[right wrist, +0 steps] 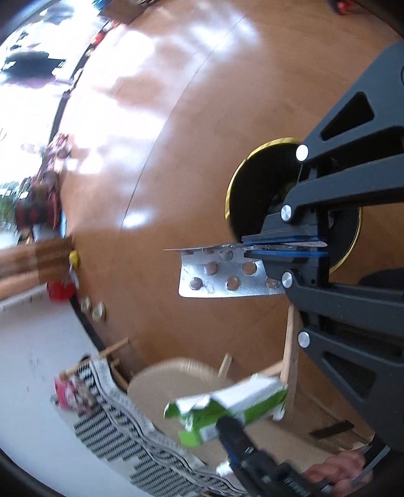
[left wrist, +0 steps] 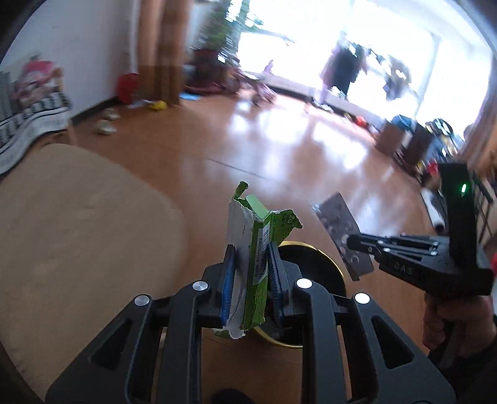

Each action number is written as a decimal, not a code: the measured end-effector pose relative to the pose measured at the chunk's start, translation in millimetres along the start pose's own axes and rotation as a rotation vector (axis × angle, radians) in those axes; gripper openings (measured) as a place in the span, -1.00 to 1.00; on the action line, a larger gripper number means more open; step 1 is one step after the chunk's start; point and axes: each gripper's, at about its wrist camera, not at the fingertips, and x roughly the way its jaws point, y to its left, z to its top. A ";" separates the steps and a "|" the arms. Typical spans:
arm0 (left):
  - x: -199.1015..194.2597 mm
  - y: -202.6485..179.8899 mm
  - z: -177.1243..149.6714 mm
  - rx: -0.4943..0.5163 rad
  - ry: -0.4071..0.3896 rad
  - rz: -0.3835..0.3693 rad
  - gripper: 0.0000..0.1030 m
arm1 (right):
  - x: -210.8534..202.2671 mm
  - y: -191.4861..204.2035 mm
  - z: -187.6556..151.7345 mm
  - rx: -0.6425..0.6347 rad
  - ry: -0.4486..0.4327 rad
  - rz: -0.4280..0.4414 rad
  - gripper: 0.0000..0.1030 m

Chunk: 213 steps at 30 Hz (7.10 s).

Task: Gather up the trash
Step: 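Carry both items over the black bin and open both tools to drop them, then grasp the purple mushroom toy with the left tool while the right tool grasps the white tissue, then carry both items over the black bin and open both tools to drop them, then grasp the white plastic bag with the left tool while the right tool grasps the red ribbon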

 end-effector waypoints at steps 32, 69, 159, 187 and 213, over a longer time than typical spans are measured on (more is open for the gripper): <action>101.2 -53.1 -17.7 0.076 0.155 -0.087 0.41 | 10.0 -34.6 -4.3 0.058 0.019 -0.036 -0.91; -326.0 416.8 -169.0 -0.572 -0.166 0.892 0.86 | 21.6 547.5 12.2 -0.593 -0.002 0.491 0.55; 100.5 -43.7 -36.3 0.003 0.153 -0.020 0.47 | 13.6 -25.9 -13.7 0.053 0.060 -0.084 -0.74; -103.4 119.4 -17.5 -0.224 -0.098 0.246 0.83 | 4.3 112.4 12.3 -0.114 -0.009 0.085 0.29; -235.1 420.8 -141.9 -0.443 -0.076 0.738 0.54 | -21.0 458.7 -51.6 -0.691 0.016 0.339 0.40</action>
